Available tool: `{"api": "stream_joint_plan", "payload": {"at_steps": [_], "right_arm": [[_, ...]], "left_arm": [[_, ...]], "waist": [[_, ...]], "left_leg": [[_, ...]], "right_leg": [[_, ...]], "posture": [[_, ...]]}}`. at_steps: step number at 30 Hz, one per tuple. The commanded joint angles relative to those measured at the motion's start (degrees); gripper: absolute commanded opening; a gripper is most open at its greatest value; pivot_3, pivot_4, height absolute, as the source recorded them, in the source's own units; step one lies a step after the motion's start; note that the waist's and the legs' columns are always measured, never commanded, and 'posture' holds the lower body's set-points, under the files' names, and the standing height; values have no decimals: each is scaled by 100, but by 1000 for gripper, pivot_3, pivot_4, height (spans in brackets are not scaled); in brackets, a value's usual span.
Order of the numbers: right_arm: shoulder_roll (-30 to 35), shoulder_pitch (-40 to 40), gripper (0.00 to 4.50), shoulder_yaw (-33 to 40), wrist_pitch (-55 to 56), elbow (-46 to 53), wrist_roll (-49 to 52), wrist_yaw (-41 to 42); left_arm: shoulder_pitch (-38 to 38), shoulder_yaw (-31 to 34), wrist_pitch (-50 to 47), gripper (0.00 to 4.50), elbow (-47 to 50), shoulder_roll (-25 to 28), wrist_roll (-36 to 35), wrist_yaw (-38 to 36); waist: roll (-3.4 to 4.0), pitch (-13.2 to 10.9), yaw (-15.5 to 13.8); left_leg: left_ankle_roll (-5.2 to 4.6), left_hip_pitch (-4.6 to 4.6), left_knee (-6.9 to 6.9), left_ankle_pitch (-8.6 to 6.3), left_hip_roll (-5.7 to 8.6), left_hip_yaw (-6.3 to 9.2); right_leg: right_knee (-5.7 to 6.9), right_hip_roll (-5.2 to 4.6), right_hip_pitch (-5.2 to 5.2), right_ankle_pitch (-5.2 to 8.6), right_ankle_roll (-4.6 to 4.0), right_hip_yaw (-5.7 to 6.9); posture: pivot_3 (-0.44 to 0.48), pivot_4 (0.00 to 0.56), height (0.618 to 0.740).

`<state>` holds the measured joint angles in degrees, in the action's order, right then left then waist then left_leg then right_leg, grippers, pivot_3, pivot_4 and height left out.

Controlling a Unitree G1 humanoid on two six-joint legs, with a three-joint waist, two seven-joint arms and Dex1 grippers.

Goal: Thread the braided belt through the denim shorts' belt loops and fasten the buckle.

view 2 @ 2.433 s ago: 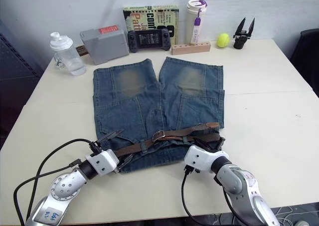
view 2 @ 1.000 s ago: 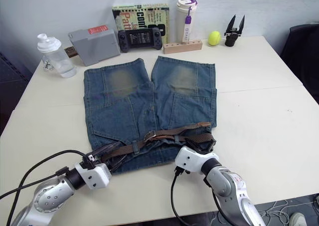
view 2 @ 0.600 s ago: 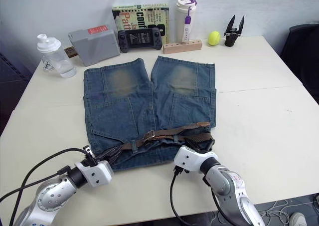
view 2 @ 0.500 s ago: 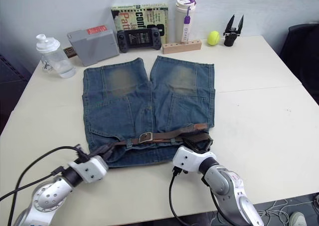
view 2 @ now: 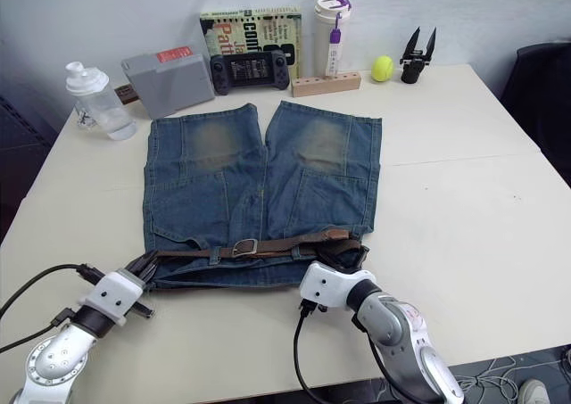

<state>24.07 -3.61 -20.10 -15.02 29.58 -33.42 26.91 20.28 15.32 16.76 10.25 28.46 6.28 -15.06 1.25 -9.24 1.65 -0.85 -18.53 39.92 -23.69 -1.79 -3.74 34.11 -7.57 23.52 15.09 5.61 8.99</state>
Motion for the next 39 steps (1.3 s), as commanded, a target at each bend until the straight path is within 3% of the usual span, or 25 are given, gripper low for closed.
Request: {"api": "stream_joint_plan", "payload": {"at_steps": [1, 7, 8, 13, 16, 18, 23, 27, 31, 33, 39], "right_arm": [[130, -100, 0, 419, -338, -174, -126, -85], [188, -105, 0, 298, -435, -79, -184, 112], [196, -113, 0, 288, -470, -54, -168, 164], [353, -108, 0, 466, -588, -28, 6, 378], [609, -157, 1305, 647, -432, -64, 306, 566], [690, -157, 2064, 847, -437, -3, 657, 741], [1064, -136, 4454, 1405, -468, 323, 1777, 1480], [1392, -172, 4454, 2069, -659, 558, 2869, 2140], [1650, -123, 4454, 3275, -1220, 390, 4363, 2829], [1742, 300, 4454, 4033, -1662, -56, 5247, 3025], [1977, 1091, 4454, 4533, -1730, -1216, 5850, 2998]], "left_arm": [[243, 338, -391, 56, -637, 54, 232, 274], [129, -303, 746, 56, -703, 544, 1220, 283], [109, -370, 904, 877, -753, 636, 1319, 298], [157, -448, 1515, 2582, -1081, 977, 1472, 423], [336, -443, 1986, 3908, -1160, 1175, 1430, 419], [527, -431, 2280, 4483, -1119, 1286, 1280, 337], [999, -483, 2663, 4500, -912, 1537, 598, -68], [1329, -521, 2521, 4500, -558, 1711, -441, -636], [1775, -324, 1532, 4500, 173, 1862, -2336, -1448], [2046, 71, 657, 4500, 656, 2032, -3652, -1960], [2058, 1209, -1075, 4500, 1160, 2175, -5551, -2770]], "waist": [[1, 0, -2], [13, 10, -10], [14, 10, -11], [39, 35, -24], [57, 48, -29], [59, 63, -20], [60, 71, -16], [63, 42, -16], [17, -37, -20], [-11, -63, -21], [-3, -105, -28]], "left_leg": [[0, 0, 0, 0, 0, 0], [-2, 3, 0, -2, 4, -4], [-4, 6, 0, -3, 5, -5], [-17, 12, 1, -10, 8, -8], [-26, 20, 1, -16, 17, -13], [-30, 23, 1, -19, 20, -16], [-34, 31, 2, -30, 17, -24], [-38, 25, 2, -32, 17, -23], [-38, 12, 13, -32, 13, -26], [-38, 5, 15, -32, 12, -24], [-29, -5, 21, -30, 10, -19]], "right_leg": [[0, 0, 0, 0, 0, 0], [0, -3, -2, 0, 0, 1], [-1, -6, -4, 0, 0, 2], [-4, -18, -9, 0, 0, 7], [-7, -31, -15, 0, 0, 11], [-12, -39, -17, 0, 0, 15], [-16, -51, -21, 0, 1, 19], [-21, -80, -18, 0, 1, 22], [-21, -84, -11, 0, 1, 23], [-23, -89, -9, -1, 1, 13], [-22, -78, -5, -1, 1, 15]], "posture": [[0, 150, 726], [0, 150, 726], [0, 150, 726], [0, 150, 726], [0, 150, 726], [0, 150, 726], [0, 150, 726], [0, 150, 726], [0, 150, 726], [0, 150, 726], [0, 150, 726]]}}
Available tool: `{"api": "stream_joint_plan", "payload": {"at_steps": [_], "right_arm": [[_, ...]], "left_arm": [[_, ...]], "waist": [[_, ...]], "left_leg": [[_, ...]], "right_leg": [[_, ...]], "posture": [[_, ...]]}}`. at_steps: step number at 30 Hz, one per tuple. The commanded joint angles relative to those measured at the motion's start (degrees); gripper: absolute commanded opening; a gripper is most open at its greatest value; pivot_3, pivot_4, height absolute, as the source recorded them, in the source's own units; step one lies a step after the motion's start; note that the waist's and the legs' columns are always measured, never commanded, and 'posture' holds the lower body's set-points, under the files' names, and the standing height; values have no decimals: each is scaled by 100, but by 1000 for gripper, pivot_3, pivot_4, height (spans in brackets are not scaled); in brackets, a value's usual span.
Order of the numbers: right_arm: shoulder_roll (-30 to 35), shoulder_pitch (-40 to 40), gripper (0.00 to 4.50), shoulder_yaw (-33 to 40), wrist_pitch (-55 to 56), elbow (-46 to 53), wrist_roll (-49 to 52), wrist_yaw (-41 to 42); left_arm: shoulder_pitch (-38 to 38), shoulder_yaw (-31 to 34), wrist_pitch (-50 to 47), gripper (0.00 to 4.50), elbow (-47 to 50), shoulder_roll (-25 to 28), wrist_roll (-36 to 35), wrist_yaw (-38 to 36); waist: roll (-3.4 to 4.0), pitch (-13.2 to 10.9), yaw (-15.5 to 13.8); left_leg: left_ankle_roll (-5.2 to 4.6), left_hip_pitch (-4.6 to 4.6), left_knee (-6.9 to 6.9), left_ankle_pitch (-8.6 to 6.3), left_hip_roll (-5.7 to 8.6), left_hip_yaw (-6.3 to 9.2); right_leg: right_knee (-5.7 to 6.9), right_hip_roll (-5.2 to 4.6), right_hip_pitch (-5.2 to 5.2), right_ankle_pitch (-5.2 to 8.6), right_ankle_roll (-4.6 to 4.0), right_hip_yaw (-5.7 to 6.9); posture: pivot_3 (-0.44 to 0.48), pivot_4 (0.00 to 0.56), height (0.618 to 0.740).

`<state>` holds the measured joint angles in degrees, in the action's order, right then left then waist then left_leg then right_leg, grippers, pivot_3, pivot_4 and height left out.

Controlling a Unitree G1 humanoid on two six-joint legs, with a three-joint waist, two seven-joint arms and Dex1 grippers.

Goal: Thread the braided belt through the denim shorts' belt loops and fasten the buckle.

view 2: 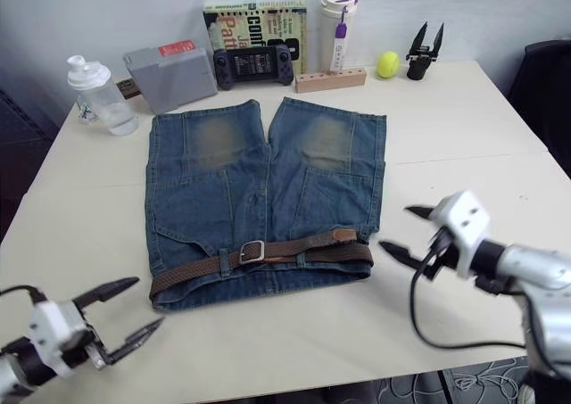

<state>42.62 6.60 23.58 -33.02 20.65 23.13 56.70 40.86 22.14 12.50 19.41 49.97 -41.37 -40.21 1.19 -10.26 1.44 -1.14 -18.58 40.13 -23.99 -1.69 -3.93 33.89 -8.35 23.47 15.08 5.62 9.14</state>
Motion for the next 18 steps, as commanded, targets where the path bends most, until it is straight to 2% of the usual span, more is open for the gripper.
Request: {"api": "stream_joint_plan", "payload": {"at_steps": [1, 5, 18], "right_arm": [[158, 125, 4454, 145, 105, -455, 181, -15], [239, 166, 4454, 23, -5, -526, 317, -32], [311, -96, 4454, -333, 64, -391, 295, -125]], "left_arm": [[-76, 692, -908, 4500, 286, 28, -918, -216], [-340, 974, -1458, 4500, 522, -145, -1088, -185], [-1139, 893, -2185, 4500, 725, -539, -377, -233]], "waist": [[11, -8, -14], [24, -17, -53], [17, -24, -155]], "left_leg": [[2, -5, -2, 1, 0, 3], [3, -27, -1, 2, 5, -9], [18, -22, 7, 7, 11, -34]], "right_leg": [[3, 12, 2, 0, 0, 5], [4, 66, 15, -10, 18, 13], [2, 91, 18, -16, 26, -5]], "posture": [[0, 150, 726], [0, 150, 726], [0, 150, 726]]}}
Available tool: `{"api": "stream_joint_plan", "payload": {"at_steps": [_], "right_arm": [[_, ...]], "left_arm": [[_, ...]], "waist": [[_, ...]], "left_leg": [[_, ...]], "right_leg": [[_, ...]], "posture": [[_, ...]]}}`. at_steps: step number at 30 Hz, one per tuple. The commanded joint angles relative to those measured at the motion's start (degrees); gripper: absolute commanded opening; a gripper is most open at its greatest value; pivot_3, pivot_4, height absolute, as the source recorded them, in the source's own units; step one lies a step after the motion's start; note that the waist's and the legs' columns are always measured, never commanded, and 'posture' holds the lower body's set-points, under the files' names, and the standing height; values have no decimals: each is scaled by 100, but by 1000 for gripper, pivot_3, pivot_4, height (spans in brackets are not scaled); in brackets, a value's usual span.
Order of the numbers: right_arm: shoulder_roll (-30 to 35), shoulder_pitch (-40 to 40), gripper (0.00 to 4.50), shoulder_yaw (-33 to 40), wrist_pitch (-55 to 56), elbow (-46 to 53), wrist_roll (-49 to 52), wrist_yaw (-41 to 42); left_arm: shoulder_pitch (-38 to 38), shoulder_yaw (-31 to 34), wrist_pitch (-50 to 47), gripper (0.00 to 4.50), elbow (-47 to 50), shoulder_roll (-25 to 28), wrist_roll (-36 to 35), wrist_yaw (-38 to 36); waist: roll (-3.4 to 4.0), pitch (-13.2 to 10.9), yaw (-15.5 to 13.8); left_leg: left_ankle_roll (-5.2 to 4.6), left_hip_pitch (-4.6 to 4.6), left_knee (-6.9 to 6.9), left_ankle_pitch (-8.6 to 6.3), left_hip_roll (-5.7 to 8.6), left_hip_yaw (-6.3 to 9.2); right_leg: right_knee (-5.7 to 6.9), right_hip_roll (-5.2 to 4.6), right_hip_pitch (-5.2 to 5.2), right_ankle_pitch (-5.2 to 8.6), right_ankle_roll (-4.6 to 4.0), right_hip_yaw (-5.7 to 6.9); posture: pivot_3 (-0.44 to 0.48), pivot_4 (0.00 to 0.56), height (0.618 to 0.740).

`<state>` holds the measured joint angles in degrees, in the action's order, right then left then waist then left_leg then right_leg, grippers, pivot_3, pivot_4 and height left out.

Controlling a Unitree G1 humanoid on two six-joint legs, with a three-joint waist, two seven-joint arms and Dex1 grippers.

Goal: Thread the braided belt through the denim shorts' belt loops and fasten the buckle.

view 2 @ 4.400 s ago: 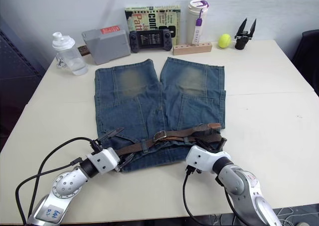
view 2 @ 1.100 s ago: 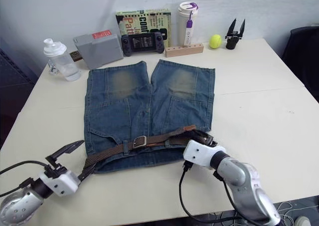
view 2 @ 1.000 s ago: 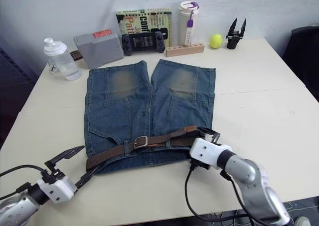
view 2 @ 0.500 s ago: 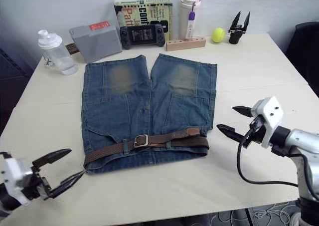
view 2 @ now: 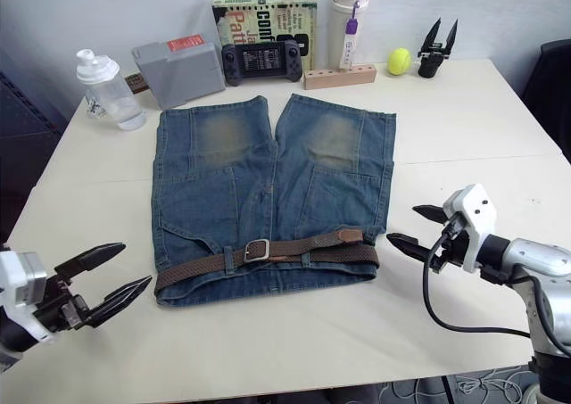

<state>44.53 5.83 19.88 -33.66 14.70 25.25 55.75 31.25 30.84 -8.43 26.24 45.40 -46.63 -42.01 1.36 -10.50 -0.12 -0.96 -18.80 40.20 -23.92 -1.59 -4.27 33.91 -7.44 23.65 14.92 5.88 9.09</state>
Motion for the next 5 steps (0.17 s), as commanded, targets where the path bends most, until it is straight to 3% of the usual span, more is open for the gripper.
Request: {"api": "stream_joint_plan", "payload": {"at_steps": [1, 5], "right_arm": [[122, -28, 4454, 33, 137, 191, 81, -25], [142, -7, 4454, 53, 119, 127, 104, -29]], "left_arm": [[-235, -12, -122, 4500, 47, -102, 185, -39], [-455, -102, -236, 4500, 41, -201, 372, -57]], "waist": [[0, 0, 5], [0, 0, 11]], "left_leg": [[0, 0, 0, 0, 0, 0], [0, 0, 0, 0, -1, -1]], "right_leg": [[0, 0, 0, 0, 0, 0], [-1, 1, 1, 0, 0, -1]], "posture": [[0, 150, 726], [0, 150, 726]]}}
